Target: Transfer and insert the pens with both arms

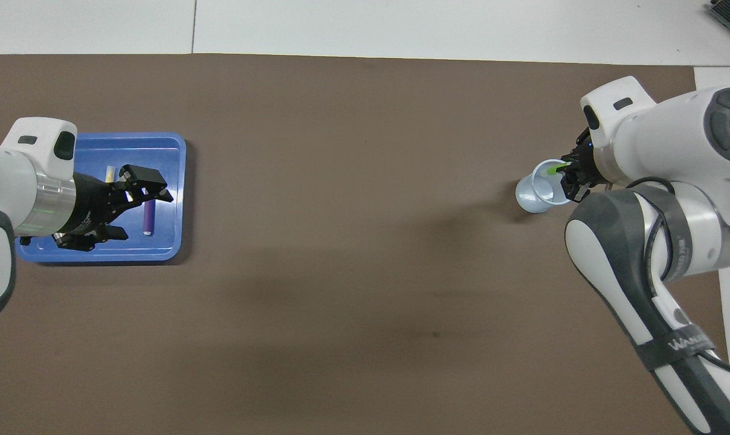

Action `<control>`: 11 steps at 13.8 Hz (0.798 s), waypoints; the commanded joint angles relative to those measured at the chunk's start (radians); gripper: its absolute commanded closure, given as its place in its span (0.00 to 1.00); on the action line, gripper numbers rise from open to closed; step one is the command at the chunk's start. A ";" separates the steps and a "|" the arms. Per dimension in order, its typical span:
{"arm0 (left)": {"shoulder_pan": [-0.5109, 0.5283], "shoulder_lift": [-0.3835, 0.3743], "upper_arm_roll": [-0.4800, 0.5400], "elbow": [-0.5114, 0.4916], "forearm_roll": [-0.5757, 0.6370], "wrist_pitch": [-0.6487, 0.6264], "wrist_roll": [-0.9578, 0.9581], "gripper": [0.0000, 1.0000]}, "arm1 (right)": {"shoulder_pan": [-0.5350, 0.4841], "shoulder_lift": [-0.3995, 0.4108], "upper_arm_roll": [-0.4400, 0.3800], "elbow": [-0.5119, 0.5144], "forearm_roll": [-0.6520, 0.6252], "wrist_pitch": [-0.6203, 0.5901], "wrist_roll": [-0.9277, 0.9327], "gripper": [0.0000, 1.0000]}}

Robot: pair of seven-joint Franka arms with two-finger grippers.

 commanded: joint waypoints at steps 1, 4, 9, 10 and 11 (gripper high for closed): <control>0.003 -0.018 0.002 -0.011 0.019 -0.002 0.008 0.00 | -0.012 -0.014 0.006 -0.067 -0.005 0.043 0.026 1.00; 0.002 -0.015 0.000 -0.009 0.031 0.020 0.011 0.00 | -0.011 -0.019 0.006 -0.138 -0.003 0.135 0.037 1.00; 0.091 -0.005 0.002 -0.022 0.084 0.049 0.325 0.00 | -0.037 0.000 0.004 -0.177 -0.001 0.209 0.040 0.90; 0.094 0.001 0.002 -0.022 0.100 0.055 0.353 0.00 | -0.037 0.001 0.004 -0.177 0.000 0.209 0.043 0.49; 0.097 0.018 0.002 -0.023 0.129 0.085 0.394 0.00 | -0.035 0.001 0.004 -0.177 0.003 0.206 0.058 0.08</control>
